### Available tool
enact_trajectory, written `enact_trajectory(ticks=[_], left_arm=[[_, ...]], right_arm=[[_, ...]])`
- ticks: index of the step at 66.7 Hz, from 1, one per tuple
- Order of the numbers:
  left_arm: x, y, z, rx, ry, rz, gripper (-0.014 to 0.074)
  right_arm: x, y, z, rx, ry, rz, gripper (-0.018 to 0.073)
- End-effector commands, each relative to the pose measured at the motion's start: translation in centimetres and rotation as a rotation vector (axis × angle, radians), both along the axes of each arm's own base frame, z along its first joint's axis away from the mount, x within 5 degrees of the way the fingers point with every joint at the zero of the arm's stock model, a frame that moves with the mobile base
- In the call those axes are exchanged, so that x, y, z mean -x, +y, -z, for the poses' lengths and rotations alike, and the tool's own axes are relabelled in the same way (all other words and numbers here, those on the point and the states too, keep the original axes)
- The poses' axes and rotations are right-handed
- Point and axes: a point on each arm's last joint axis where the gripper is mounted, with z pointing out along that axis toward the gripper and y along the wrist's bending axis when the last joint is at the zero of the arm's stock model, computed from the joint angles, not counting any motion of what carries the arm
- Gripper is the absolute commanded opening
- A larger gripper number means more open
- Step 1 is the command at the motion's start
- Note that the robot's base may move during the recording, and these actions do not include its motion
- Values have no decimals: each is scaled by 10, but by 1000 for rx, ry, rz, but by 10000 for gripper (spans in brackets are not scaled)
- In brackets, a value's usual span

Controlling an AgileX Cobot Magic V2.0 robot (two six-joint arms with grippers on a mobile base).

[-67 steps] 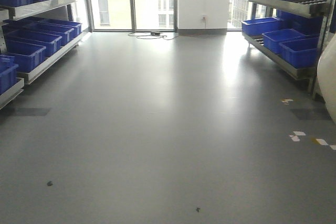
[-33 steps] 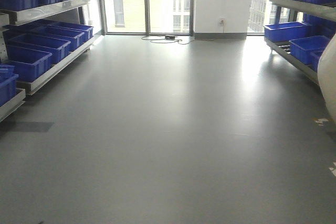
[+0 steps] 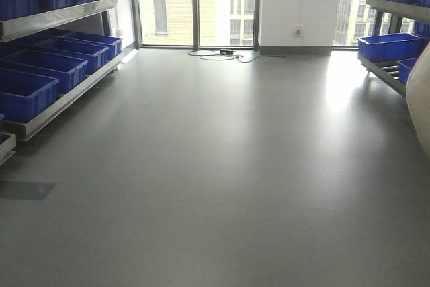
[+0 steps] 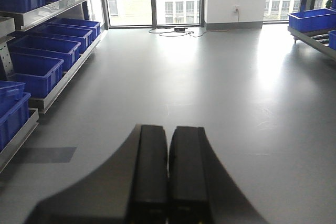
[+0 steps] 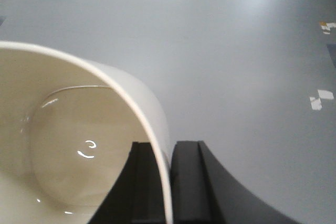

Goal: Move white bin to right shelf second layer
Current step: 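Drive the base across the room toward the roller-track shelf rack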

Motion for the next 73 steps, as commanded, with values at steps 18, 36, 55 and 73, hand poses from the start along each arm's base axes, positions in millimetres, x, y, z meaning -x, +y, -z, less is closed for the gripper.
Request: enact_trajectory(ticks=[18, 36, 55, 73], left_arm=[[0, 0, 4, 12, -64, 1, 85], [0, 0, 4, 12, -64, 1, 85], [0, 0, 4, 12, -64, 1, 85], [0, 0, 4, 12, -64, 1, 85]], right_arm=[[-3, -1, -18, 1, -122, 14, 94], [-3, -1, -18, 0, -123, 14, 94], [-3, -1, -18, 0, -123, 14, 94], [-3, -1, -18, 0, -124, 14, 94]])
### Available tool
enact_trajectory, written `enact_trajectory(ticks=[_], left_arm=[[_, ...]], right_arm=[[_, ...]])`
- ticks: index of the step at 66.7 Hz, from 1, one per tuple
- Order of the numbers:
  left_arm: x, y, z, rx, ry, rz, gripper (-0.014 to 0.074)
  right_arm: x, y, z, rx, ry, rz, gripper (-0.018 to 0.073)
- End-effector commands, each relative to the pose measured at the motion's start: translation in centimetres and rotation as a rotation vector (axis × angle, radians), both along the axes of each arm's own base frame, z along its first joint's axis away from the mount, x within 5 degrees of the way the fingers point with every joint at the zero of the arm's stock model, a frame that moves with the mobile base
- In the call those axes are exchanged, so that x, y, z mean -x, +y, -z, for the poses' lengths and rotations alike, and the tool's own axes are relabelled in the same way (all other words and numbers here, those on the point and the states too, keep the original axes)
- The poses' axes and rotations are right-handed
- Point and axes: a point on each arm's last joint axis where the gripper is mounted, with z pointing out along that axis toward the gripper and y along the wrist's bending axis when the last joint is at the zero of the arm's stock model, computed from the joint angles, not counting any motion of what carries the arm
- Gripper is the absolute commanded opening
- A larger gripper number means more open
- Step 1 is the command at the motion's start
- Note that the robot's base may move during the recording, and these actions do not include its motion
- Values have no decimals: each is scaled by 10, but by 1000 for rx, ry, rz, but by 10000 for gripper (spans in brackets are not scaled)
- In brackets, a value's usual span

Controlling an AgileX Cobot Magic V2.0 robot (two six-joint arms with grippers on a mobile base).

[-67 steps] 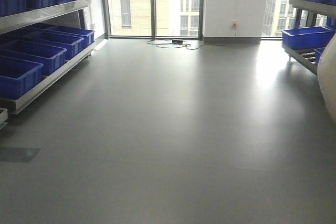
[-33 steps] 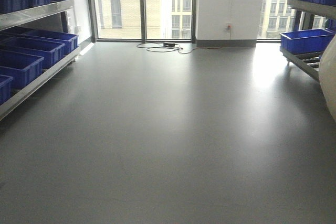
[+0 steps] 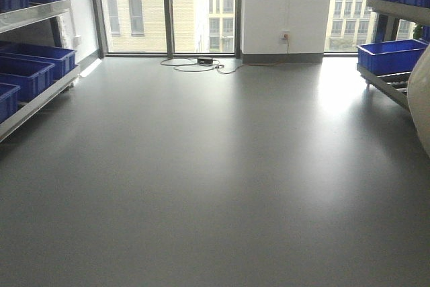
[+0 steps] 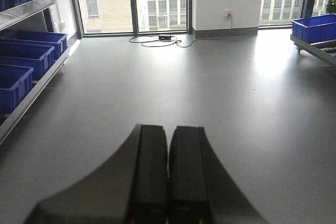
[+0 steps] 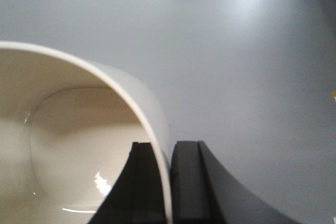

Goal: Move white bin to right shelf second layer
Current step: 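Drive the base across the room toward the roller-track shelf rack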

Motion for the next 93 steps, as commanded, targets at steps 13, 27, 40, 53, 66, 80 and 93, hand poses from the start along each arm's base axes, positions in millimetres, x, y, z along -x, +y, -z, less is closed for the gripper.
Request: enact_trajectory(ticks=[13, 27, 40, 53, 66, 80, 93], left_arm=[[0, 0, 4, 12, -64, 1, 85], [0, 0, 4, 12, -64, 1, 85], [0, 0, 4, 12, -64, 1, 85], [0, 0, 4, 12, -64, 1, 85], [0, 0, 4, 12, -64, 1, 85], [0, 0, 4, 12, -64, 1, 85], [0, 0, 4, 12, -64, 1, 85]], right_arm=[[-3, -1, -18, 0, -123, 14, 94], [-3, -1, -18, 0, -123, 14, 94], [-3, -1, -18, 0, -123, 14, 94], [-3, -1, -18, 0, -123, 14, 94], [-3, -1, -18, 0, -123, 14, 94], [-3, -1, -18, 0, -123, 14, 94], [-3, -1, -18, 0, -123, 14, 94]])
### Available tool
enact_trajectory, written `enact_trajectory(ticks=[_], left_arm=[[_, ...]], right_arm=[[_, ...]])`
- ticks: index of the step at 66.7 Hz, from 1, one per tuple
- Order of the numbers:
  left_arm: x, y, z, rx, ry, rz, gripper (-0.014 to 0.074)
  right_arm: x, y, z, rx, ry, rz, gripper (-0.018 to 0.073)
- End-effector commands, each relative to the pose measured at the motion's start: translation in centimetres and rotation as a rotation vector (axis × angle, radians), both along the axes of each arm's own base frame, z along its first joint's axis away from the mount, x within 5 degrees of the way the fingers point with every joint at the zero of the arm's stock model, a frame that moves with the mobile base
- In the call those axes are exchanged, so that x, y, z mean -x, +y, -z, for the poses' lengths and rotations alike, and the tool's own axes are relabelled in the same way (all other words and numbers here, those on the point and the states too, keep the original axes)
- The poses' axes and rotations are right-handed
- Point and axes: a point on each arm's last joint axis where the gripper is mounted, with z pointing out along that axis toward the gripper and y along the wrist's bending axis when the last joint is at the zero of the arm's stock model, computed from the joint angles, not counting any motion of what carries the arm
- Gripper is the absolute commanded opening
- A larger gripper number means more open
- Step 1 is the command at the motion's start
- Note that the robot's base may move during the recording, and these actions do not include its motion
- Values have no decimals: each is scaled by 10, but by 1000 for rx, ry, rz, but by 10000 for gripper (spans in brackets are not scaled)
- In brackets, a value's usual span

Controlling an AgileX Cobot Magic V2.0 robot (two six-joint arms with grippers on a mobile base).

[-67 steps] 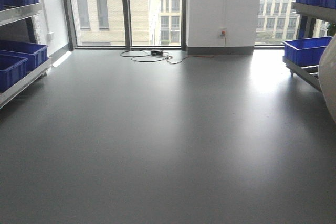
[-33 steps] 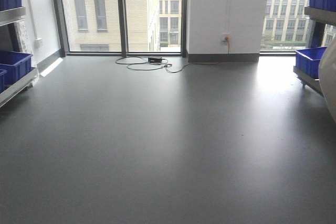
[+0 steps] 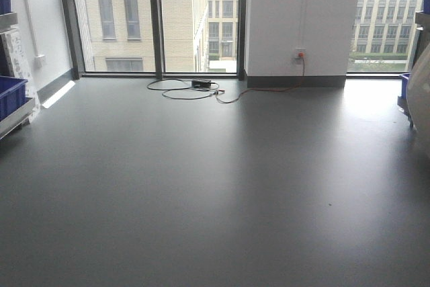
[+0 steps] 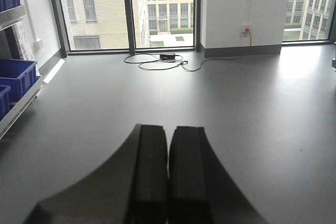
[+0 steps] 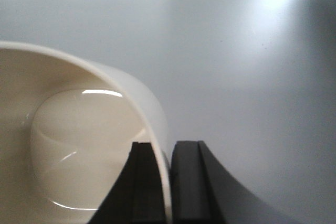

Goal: Move white bin to right shelf second layer
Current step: 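Drive the base across the room toward the roller-track shelf rack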

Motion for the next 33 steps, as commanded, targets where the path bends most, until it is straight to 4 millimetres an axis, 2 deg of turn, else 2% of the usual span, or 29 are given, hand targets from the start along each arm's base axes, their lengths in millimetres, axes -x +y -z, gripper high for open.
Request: enact_trajectory(ticks=[1, 33], left_arm=[[0, 0, 4, 12, -64, 1, 85], [0, 0, 4, 12, -64, 1, 85]], right_arm=[[-3, -1, -18, 0, -123, 14, 94], [-3, -1, -18, 0, -123, 14, 94]])
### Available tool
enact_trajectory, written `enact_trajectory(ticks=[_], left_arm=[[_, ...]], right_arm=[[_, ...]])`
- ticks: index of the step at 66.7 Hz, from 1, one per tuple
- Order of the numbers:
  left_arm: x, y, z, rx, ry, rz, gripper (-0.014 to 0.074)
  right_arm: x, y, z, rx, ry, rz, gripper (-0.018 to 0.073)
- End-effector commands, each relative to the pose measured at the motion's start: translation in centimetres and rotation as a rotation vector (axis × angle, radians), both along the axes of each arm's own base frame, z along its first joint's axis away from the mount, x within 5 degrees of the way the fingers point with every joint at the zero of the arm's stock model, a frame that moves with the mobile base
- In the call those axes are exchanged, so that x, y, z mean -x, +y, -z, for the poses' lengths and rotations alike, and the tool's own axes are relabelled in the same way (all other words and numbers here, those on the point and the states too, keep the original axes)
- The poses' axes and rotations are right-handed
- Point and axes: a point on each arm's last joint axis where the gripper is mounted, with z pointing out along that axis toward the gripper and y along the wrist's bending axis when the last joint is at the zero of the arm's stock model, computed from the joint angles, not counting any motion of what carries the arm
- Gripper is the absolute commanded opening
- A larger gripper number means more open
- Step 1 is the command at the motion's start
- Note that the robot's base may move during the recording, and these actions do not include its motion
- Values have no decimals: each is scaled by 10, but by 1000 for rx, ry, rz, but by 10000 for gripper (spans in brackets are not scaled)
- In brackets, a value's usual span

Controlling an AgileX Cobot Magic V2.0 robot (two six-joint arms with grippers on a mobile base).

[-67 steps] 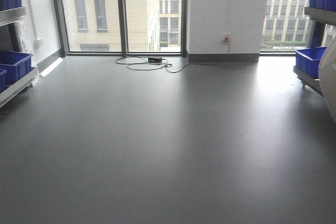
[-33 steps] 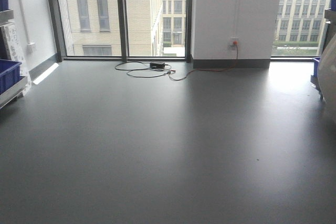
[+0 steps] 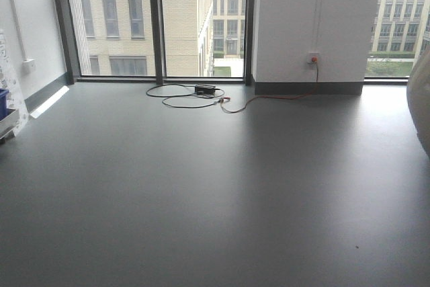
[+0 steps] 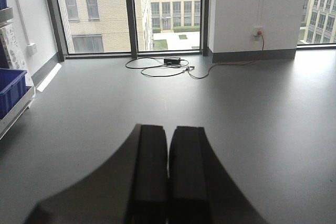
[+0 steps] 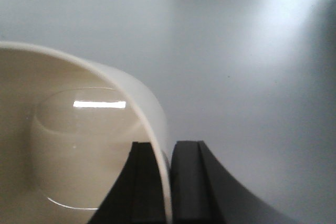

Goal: Move white bin to right shelf second layer
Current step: 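Drive the base across the room toward the roller-track shelf rack, then drive up to the roller-track rack and face its shelves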

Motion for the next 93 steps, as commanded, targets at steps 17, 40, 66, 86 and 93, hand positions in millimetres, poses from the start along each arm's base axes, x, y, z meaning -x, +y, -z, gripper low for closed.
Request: enact_trajectory(ticks=[17, 40, 66, 86, 93], left_arm=[[0, 0, 4, 12, -64, 1, 85], [0, 0, 4, 12, -64, 1, 85], [0, 0, 4, 12, -64, 1, 85], [0, 0, 4, 12, -64, 1, 85], [0, 0, 4, 12, -64, 1, 85]], right_arm=[[-3, -1, -18, 0, -122, 14, 94], [-3, -1, -18, 0, -123, 14, 94], [-3, -1, -18, 0, -123, 14, 94], [-3, -1, -18, 0, -123, 14, 94], [-3, -1, -18, 0, -123, 14, 94]])
